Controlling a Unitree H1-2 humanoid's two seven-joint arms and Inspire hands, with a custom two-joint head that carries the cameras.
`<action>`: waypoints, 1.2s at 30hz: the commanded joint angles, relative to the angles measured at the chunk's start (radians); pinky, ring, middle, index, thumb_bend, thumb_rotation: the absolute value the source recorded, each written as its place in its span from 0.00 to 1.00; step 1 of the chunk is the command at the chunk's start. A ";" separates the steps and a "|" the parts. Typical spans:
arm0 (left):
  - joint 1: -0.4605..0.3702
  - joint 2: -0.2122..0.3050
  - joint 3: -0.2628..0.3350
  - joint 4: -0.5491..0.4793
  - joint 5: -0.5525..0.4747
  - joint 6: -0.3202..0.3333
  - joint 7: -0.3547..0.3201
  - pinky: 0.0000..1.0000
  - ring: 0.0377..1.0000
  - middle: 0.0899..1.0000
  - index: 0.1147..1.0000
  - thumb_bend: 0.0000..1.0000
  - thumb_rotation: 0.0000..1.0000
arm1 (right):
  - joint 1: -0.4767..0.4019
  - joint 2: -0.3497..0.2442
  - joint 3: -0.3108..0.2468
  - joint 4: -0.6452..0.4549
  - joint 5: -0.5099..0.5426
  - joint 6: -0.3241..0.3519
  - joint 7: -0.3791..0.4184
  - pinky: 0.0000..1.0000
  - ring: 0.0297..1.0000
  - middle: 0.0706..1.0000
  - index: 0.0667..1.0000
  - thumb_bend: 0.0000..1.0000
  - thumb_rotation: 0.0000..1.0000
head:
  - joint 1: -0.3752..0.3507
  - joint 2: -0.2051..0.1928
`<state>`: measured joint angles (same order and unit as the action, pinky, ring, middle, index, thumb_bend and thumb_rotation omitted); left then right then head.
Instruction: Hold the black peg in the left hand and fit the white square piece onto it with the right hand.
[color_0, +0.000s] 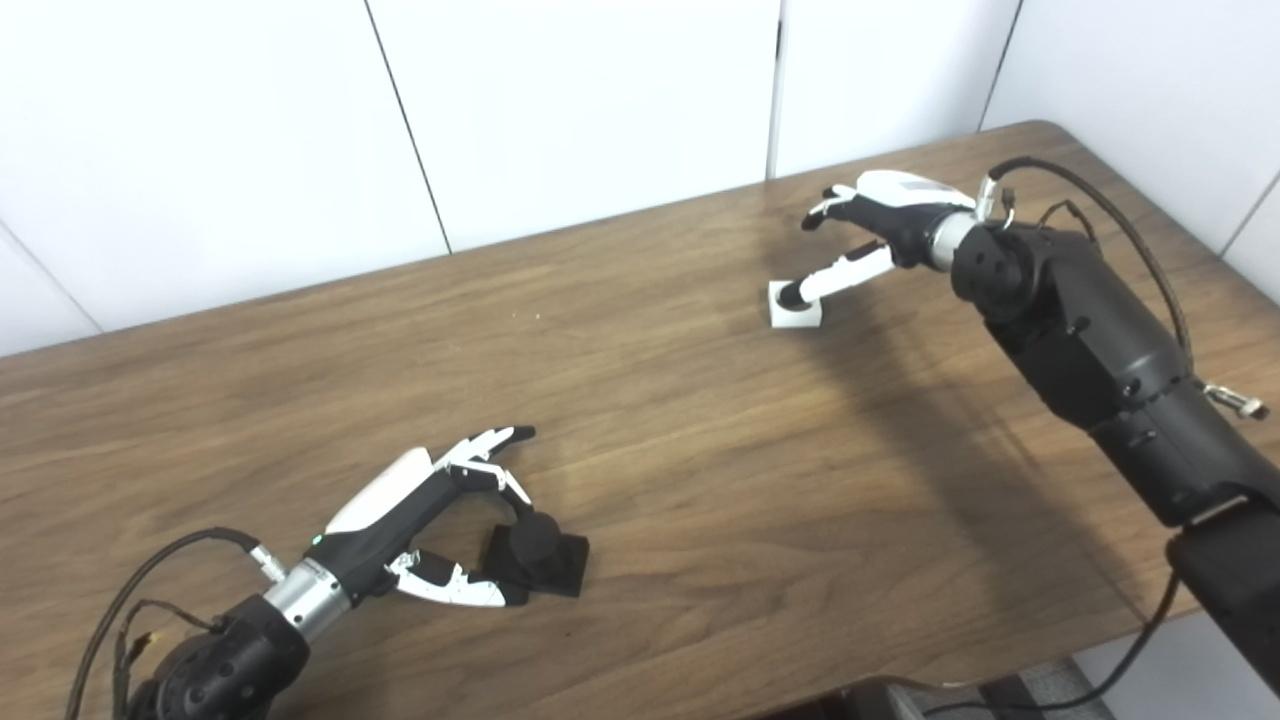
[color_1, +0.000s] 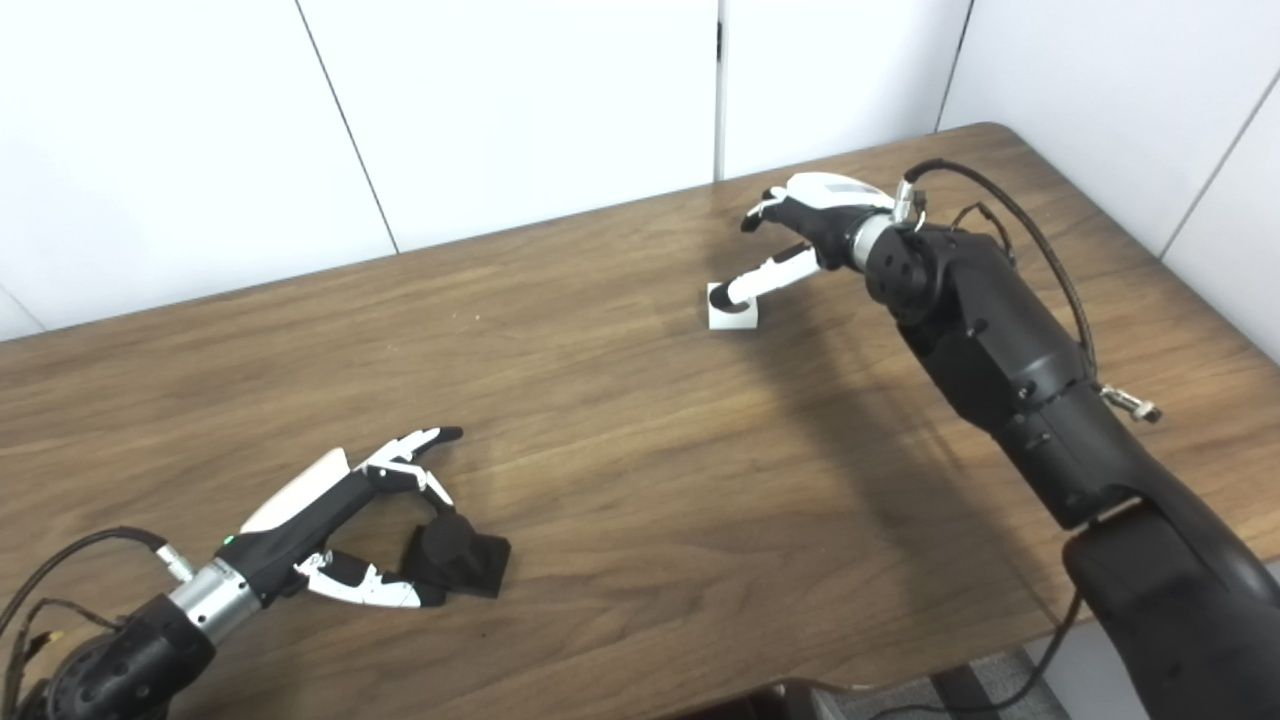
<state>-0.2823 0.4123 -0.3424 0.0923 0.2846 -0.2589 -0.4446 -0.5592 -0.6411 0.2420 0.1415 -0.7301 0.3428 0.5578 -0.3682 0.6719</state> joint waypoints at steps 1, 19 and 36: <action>-0.003 0.029 0.005 0.011 0.023 0.034 -0.016 1.00 1.00 0.99 0.42 0.52 0.06 | -0.031 -0.013 -0.005 -0.017 0.005 0.003 -0.014 0.99 1.00 1.00 0.86 0.99 0.74 | 0.000 0.002; 0.015 0.026 0.007 -0.006 0.032 0.049 -0.011 1.00 1.00 0.99 0.42 0.52 0.06 | 0.008 0.027 0.030 0.047 0.028 -0.038 -0.076 1.00 1.00 1.00 0.85 0.89 0.55 | 0.013 0.015; 0.024 0.023 0.005 -0.005 0.032 0.041 -0.002 1.00 1.00 0.99 0.42 0.52 0.06 | 0.031 0.074 0.029 0.182 0.049 -0.121 -0.287 0.96 0.96 0.94 0.73 0.73 0.31 | 0.024 0.022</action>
<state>-0.2709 0.4122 -0.3390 0.0770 0.2942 -0.2356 -0.4368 -0.5243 -0.5774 0.2612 0.3082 -0.6720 0.2279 0.2855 -0.3436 0.6918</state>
